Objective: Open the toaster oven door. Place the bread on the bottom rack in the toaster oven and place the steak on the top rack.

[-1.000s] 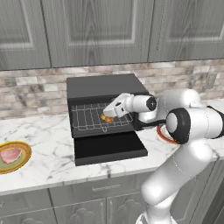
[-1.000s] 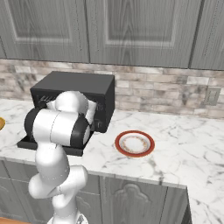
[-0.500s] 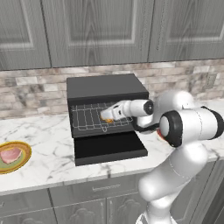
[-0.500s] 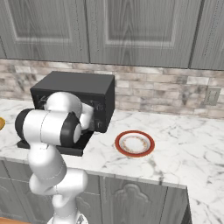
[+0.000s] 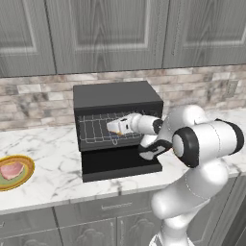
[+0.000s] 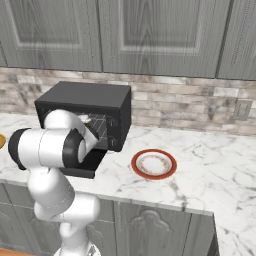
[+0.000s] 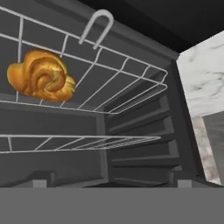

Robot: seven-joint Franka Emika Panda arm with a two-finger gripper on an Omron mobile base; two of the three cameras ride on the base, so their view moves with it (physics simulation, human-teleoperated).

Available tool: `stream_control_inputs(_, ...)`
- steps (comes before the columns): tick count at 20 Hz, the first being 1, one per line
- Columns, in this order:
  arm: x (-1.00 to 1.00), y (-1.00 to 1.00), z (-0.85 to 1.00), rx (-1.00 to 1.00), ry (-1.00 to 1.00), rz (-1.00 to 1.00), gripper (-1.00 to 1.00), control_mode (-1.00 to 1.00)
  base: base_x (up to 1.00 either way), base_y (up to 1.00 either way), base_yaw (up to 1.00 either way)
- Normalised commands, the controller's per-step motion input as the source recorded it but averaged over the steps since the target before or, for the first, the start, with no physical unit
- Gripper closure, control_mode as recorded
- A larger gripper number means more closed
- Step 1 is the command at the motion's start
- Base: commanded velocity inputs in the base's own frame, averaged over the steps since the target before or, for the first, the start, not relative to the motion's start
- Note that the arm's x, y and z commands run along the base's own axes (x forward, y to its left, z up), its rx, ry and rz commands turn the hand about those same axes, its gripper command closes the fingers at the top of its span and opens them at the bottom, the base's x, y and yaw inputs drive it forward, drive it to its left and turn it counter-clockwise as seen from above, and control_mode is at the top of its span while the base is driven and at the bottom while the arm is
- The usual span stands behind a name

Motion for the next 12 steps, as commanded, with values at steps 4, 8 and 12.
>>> stream_control_inputs(4,0.00,0.00,-0.52,0.10,-0.37,0.00,-1.00,-1.00,0.00,0.00,0.00)
stream_control_inputs(8,0.00,0.00,-0.63,0.13,-0.32,0.00,-1.00,-1.00,0.00,0.00,0.00)
stream_control_inputs(12,0.00,-0.02,-0.85,0.25,-0.14,0.00,-1.00,-1.00,0.00,0.00,0.00)
